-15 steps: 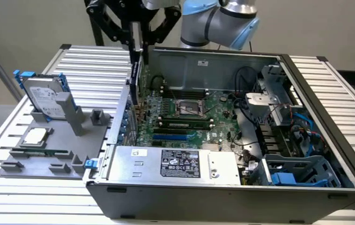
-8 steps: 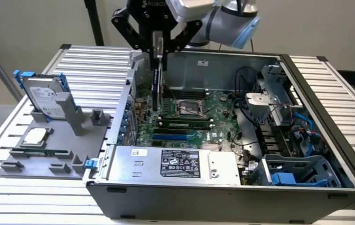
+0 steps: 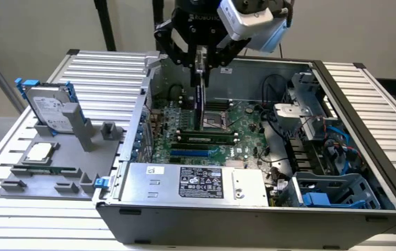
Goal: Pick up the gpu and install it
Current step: 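Pick up the gpu and move the gpu toward the slot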
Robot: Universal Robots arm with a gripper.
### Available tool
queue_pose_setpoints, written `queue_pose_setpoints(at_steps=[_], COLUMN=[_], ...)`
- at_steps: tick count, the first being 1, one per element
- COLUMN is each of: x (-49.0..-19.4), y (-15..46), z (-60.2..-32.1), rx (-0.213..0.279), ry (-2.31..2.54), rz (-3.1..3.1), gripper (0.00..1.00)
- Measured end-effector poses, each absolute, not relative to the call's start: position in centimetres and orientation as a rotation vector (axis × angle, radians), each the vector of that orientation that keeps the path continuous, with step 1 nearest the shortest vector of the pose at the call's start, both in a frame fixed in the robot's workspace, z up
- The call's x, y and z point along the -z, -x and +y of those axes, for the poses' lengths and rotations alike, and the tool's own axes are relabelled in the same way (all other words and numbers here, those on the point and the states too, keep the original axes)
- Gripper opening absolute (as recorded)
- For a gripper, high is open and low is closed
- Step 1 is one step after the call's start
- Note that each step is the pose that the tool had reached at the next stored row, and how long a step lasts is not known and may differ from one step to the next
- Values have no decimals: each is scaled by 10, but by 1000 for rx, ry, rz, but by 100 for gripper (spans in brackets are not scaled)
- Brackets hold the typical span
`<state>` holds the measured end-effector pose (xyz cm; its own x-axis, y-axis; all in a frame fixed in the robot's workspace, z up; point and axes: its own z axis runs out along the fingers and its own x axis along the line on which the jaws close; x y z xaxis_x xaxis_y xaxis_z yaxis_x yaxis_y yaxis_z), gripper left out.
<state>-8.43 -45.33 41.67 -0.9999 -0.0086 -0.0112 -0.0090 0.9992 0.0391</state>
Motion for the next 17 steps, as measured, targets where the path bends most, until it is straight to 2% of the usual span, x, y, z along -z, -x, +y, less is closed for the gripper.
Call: queue_pose_setpoints(at_steps=[17], x=[-389], y=[58], z=[-450], rx=[-61], ry=[7], rz=[3130], gripper=[0])
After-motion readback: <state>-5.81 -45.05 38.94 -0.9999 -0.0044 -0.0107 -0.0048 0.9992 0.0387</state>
